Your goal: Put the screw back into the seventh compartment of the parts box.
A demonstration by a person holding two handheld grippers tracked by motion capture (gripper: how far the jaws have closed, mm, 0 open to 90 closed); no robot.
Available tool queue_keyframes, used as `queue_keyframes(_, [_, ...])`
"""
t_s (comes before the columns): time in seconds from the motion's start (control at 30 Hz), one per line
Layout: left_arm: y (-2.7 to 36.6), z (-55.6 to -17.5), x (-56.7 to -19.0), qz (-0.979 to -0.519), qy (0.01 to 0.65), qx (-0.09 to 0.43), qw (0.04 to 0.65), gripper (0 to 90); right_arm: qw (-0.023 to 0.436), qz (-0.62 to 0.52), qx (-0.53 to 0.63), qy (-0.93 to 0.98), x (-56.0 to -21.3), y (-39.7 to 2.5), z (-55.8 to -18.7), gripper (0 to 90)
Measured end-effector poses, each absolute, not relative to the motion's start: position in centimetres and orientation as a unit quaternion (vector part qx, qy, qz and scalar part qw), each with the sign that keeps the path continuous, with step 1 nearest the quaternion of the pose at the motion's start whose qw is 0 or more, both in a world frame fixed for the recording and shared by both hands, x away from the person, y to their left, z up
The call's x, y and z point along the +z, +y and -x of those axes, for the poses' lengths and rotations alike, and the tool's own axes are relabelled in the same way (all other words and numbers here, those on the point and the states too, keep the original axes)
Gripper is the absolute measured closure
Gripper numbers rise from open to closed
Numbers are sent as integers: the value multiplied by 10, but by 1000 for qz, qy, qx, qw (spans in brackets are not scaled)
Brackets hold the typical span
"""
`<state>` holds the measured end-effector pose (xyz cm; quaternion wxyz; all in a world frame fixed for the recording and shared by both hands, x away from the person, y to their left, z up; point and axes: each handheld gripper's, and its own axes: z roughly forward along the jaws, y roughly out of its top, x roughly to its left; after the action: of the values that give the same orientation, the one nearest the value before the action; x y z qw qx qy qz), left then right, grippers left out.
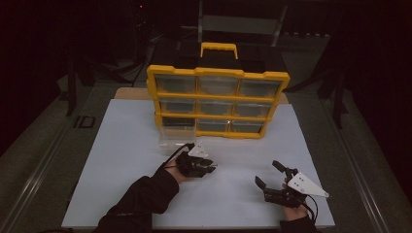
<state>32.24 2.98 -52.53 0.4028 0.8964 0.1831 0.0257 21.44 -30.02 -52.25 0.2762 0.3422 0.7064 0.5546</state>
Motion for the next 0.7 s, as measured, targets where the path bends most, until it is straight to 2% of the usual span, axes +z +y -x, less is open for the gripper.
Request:
queue_keyframes(0.27, [27, -326, -536, -903, 183, 27, 388, 698, 275, -344, 554, 707, -523, -300, -214, 135])
queue_keyframes(0.7, [26, -329, -544, -911, 185, 21, 369, 807, 275, -344, 553, 707, -523, -300, -215, 135])
